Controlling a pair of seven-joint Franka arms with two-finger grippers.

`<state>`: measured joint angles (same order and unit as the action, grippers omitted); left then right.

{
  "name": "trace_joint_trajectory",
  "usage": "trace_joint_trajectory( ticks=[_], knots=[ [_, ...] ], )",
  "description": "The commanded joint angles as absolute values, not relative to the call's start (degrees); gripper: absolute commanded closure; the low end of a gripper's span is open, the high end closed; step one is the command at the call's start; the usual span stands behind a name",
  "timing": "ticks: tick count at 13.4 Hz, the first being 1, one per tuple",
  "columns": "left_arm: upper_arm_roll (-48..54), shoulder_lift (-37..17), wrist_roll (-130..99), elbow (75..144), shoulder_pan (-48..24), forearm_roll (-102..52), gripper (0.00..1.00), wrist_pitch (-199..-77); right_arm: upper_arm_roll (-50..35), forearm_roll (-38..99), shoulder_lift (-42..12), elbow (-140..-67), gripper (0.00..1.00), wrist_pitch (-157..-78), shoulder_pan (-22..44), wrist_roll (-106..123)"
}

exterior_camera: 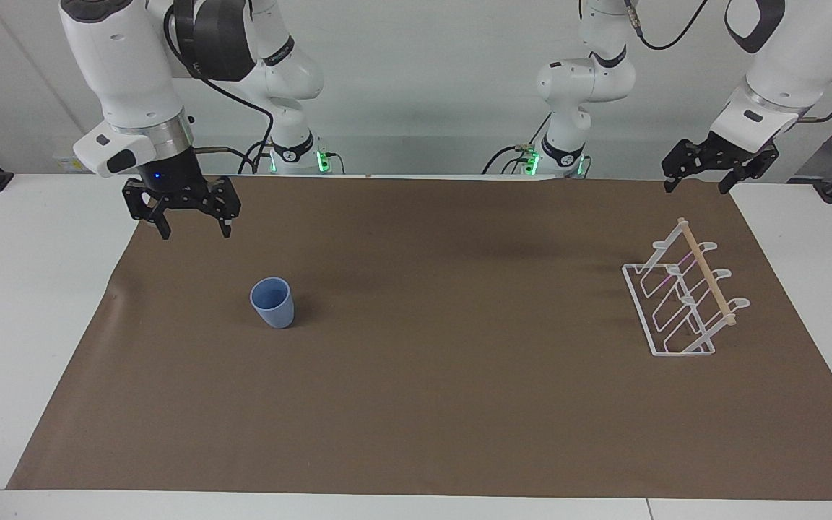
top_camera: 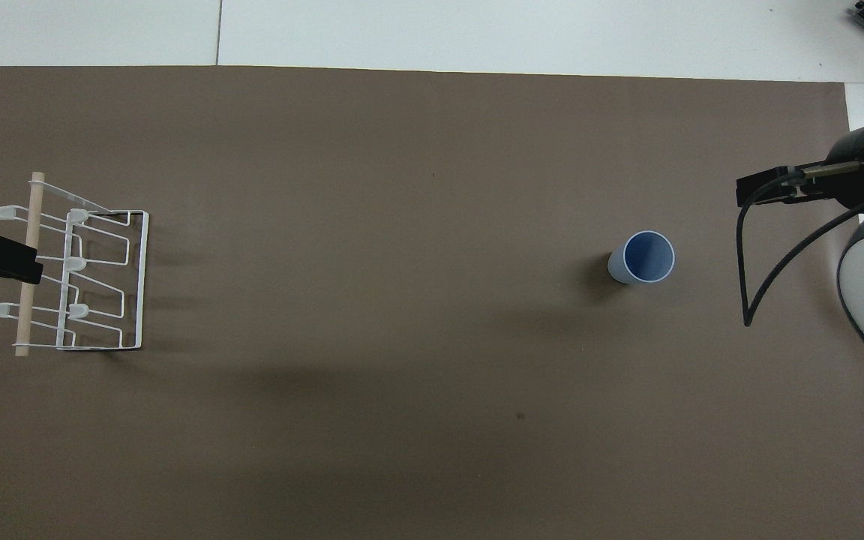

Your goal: Hang cup on cup holder

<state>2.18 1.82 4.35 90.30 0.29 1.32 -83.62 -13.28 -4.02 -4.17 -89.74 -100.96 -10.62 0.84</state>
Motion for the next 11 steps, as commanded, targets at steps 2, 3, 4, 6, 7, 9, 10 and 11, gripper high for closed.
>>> trace_joint_trajectory(
  ticks=[2, 3, 4, 6, 7, 9, 10, 11],
  knots=[
    [1.9, 3.5, 3.8, 92.3, 0.2, 1.1, 0.0, -84.4, -13.7, -4.6, -3.7, -90.9, 0.0, -101.0, -11.3, -0.5],
    [1.9, 3.5, 3.8, 92.3, 0.2, 1.1, 0.0, -84.4, -13.6, -4.5, -2.8, -92.8, 0.0, -101.2, -11.6, -0.2],
    [1.9, 3.5, 3.8, 92.3, 0.2, 1.1, 0.0, -84.4, -13.6, -3.4, -1.4, -96.2, 0.0, -101.9, -11.9, -0.1],
    [1.9, 3.5, 3.8, 92.3, 0.2, 1.1, 0.0, -84.4, -13.5, -1.5, 1.5, -104.4, 0.0, -107.5, -11.7, 0.1],
    [1.9, 3.5, 3.8, 92.3, 0.2, 1.1, 0.0, -84.4, -13.5, -1.5, 1.8, -107.3, 0.0, -111.8, -11.4, 0.1],
    [1.9, 3.5, 3.8, 92.3, 0.2, 1.1, 0.0, -84.4, -13.5, -1.5, -2.4, -110.6, 0.0, -120.5, -9.2, -0.5],
    [1.9, 3.5, 3.8, 92.3, 0.2, 1.1, 0.0, -84.3, -13.5, -1.5, -4.5, -111.7, 0.0, -123.2, -9.0, -0.5],
    [1.9, 3.5, 3.8, 92.3, 0.2, 1.1, 0.0, -84.4, -13.5, -1.5, -6.2, -112.2, 0.0, -126.1, -8.6, -0.5]
  ],
)
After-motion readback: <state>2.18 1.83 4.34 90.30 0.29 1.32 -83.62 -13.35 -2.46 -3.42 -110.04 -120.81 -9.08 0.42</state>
